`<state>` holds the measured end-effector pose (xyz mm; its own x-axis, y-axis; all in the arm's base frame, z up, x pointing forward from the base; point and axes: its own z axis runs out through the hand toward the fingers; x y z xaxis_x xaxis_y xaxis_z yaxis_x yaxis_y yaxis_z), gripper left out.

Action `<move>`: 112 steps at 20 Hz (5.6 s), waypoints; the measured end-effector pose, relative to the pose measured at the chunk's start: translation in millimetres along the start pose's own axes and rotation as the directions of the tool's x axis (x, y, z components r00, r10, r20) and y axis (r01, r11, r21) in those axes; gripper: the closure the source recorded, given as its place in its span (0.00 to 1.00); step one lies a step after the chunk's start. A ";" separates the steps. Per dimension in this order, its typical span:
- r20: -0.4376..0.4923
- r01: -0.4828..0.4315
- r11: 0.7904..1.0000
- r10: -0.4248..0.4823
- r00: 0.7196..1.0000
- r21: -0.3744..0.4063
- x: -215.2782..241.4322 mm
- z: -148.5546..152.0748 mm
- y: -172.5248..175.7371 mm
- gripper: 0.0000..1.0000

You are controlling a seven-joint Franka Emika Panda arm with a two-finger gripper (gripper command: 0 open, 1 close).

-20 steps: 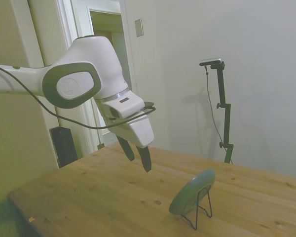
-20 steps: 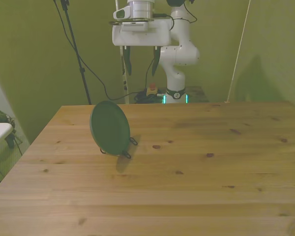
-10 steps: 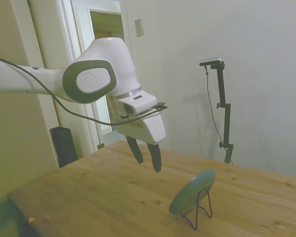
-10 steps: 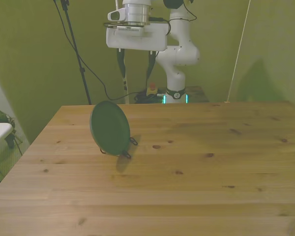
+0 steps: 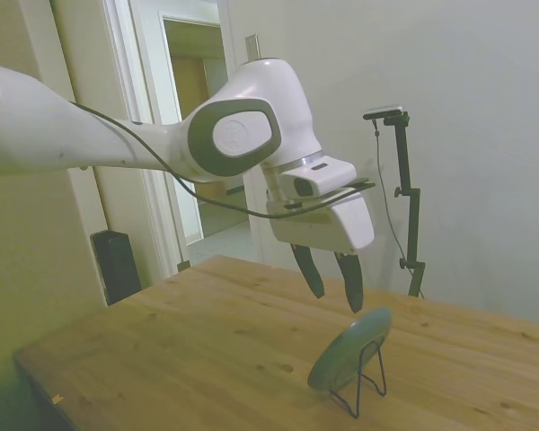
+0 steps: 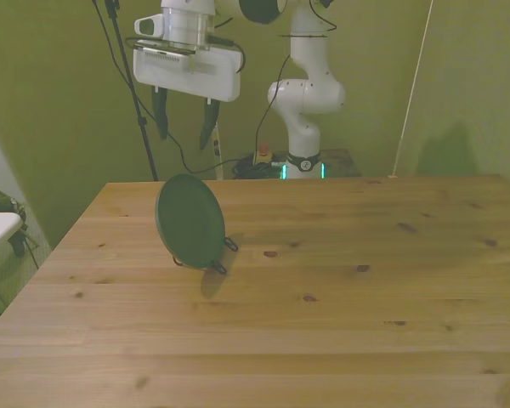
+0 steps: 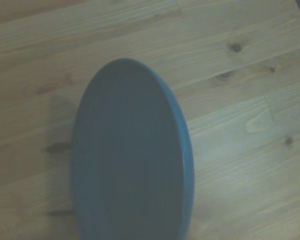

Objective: Unload the plate

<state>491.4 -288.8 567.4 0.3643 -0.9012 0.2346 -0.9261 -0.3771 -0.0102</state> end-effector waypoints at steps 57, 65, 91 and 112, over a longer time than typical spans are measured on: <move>-0.107 0.105 0.994 -0.109 0.988 -0.041 -8.4 51.3 -19.4 1.00; -0.152 0.105 0.994 -0.098 0.983 0.041 -12.7 9.1 -27.9 1.00; 0.286 -0.027 0.960 -0.057 0.957 0.280 -83.4 168.6 -217.5 1.00; 0.271 0.020 0.959 -0.100 0.958 0.282 -70.9 107.2 -193.7 0.00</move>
